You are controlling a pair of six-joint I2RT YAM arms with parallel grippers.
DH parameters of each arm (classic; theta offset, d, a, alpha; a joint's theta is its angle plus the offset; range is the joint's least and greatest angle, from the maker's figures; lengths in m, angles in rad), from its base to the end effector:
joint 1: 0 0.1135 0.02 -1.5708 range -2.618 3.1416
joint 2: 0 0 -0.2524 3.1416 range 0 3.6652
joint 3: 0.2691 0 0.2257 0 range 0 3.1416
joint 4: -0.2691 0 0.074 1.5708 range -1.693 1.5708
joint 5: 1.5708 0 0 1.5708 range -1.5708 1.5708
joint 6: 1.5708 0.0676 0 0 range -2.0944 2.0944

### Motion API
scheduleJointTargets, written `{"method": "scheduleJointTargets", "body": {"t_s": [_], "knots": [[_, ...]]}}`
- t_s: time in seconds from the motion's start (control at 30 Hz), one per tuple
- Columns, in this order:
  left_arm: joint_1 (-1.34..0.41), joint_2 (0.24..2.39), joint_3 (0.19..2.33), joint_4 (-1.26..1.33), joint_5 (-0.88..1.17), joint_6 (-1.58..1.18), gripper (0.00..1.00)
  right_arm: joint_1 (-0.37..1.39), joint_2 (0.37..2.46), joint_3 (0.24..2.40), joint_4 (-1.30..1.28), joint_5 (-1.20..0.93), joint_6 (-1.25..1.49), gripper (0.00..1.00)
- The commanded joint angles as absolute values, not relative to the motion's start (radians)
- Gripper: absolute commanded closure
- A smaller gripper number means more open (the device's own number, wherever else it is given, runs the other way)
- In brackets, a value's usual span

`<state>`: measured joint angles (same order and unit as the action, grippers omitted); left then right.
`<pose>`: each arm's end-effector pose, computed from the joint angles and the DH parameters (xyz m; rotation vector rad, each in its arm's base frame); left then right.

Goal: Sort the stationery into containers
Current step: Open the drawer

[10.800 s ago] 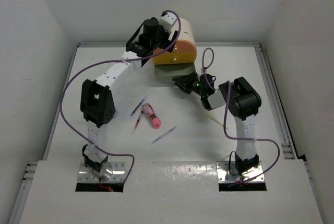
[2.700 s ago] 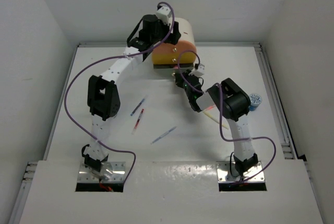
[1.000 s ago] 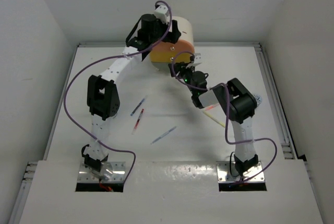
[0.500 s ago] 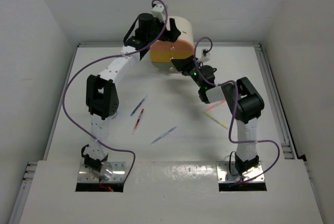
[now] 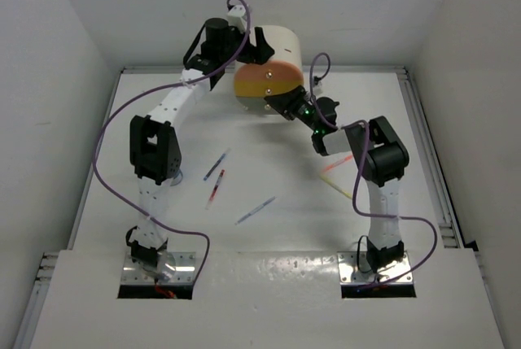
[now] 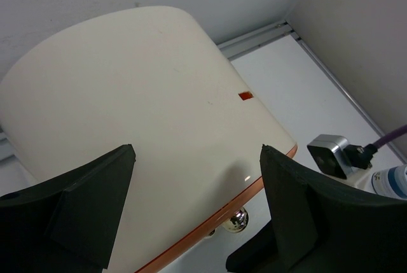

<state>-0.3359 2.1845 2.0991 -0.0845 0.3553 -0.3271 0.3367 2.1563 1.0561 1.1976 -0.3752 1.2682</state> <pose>0.4857 -0.1945 0.3378 0.2768 1.7756 -0.7892 0.4145 0.1713 0.1705 0.4345 1.6370 1.5329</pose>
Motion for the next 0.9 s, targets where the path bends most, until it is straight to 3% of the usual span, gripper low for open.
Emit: {"method": "scheduleJointTargets", "body": {"t_s": [0.0,0.2,0.4,0.87], "knots": [[-0.342,2.183,2.095,-0.141,0.39,-0.33,0.14,0.304,2.167,1.112,1.154,-0.393,1.315,0.63],[-0.347,2.184,2.083,-0.13,0.391,-0.342,0.14,0.293,2.189,1.155,1.095,-0.405,1.35,0.63],[-0.348,2.181,2.082,-0.123,0.387,-0.345,0.14,0.299,2.236,1.23,1.029,-0.385,1.391,0.53],[-0.35,2.184,2.074,-0.106,0.39,-0.365,0.14,0.304,2.275,1.302,0.973,-0.359,1.436,0.53]]}}
